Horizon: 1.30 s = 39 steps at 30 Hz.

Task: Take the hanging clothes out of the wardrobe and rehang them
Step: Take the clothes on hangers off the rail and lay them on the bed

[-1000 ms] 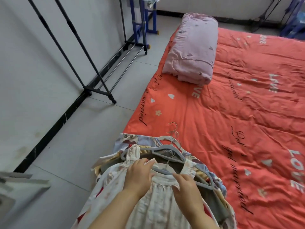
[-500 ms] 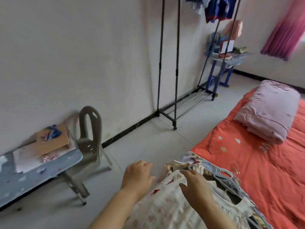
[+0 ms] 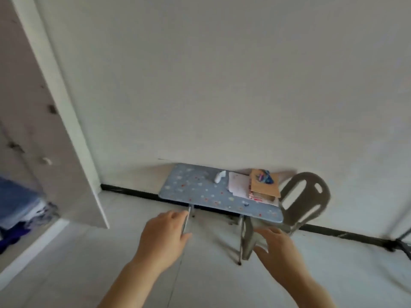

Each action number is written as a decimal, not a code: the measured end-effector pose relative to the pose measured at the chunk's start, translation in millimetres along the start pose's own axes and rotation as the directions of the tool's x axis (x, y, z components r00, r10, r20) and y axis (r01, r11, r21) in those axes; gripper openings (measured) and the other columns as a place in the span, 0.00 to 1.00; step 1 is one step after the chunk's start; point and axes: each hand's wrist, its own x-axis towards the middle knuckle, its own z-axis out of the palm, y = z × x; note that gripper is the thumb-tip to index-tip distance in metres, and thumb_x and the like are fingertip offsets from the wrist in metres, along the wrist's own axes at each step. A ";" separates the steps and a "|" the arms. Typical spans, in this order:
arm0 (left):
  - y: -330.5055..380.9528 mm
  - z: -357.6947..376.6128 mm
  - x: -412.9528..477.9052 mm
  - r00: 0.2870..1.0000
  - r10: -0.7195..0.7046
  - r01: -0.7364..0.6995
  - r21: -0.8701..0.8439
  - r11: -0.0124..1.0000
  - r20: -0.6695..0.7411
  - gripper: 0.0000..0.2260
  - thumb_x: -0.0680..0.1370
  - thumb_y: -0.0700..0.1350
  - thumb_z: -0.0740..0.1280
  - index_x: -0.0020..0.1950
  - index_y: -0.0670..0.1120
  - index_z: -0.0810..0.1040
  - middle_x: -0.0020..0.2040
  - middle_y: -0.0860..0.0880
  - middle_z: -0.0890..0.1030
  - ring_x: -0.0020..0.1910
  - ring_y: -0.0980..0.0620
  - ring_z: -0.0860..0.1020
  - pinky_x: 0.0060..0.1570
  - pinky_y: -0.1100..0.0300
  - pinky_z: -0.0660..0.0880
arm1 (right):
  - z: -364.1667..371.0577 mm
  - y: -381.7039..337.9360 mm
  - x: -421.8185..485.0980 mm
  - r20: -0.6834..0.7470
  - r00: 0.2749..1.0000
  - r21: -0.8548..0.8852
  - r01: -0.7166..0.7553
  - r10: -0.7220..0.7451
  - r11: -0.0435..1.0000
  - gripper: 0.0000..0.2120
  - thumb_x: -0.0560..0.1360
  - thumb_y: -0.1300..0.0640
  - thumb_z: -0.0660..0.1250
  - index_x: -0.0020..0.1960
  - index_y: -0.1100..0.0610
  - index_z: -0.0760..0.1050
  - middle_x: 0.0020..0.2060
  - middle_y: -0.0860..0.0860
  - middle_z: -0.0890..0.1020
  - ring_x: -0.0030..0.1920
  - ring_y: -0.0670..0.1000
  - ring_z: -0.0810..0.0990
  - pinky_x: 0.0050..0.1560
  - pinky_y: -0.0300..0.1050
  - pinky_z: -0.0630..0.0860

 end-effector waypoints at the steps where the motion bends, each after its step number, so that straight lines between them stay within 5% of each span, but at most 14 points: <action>1: -25.4 -12.6 -12.6 0.998 -0.068 0.069 -0.016 0.998 0.018 0.25 0.62 0.54 0.79 0.54 0.46 0.80 0.43 0.49 0.82 0.38 0.50 0.81 0.34 0.56 0.78 | 7.2 -30.7 9.1 0.022 0.998 0.002 0.060 -0.060 0.998 0.23 0.75 0.49 0.65 0.69 0.46 0.67 0.64 0.45 0.72 0.62 0.48 0.71 0.61 0.40 0.68; 4: -93.2 -33.6 -43.2 0.970 -0.241 0.239 -0.042 0.970 -0.045 0.23 0.78 0.55 0.61 0.71 0.50 0.64 0.63 0.51 0.74 0.59 0.50 0.74 0.56 0.57 0.71 | 24.8 -110.1 32.3 0.080 0.967 0.007 0.244 -0.243 0.970 0.23 0.76 0.49 0.65 0.69 0.46 0.66 0.65 0.44 0.71 0.63 0.46 0.71 0.62 0.39 0.69; 16: -277.6 -68.4 -76.1 0.712 -0.682 0.695 0.029 0.718 -0.166 0.24 0.80 0.57 0.55 0.75 0.53 0.55 0.70 0.53 0.66 0.67 0.53 0.66 0.63 0.60 0.63 | 87.9 -348.5 149.1 0.156 0.683 0.073 0.712 -0.713 0.698 0.23 0.76 0.50 0.64 0.70 0.47 0.66 0.64 0.46 0.72 0.64 0.48 0.70 0.64 0.39 0.66; 29: -426.9 -111.7 -32.5 0.513 -0.799 0.844 0.015 0.536 -0.313 0.23 0.79 0.56 0.56 0.74 0.53 0.58 0.69 0.55 0.67 0.66 0.54 0.66 0.63 0.61 0.64 | 127.0 -557.8 257.5 0.137 0.348 0.180 0.912 -0.927 0.369 0.22 0.78 0.49 0.62 0.71 0.46 0.63 0.65 0.44 0.71 0.63 0.44 0.69 0.65 0.35 0.63; 39: -623.6 -136.7 0.6 0.484 -0.778 0.832 -0.064 0.551 -0.400 0.23 0.79 0.57 0.56 0.73 0.54 0.59 0.70 0.56 0.65 0.66 0.58 0.65 0.66 0.64 0.61 | 181.1 -748.2 329.2 0.082 0.280 0.169 0.942 -0.956 0.290 0.20 0.78 0.53 0.62 0.69 0.48 0.66 0.64 0.46 0.71 0.62 0.46 0.70 0.55 0.28 0.61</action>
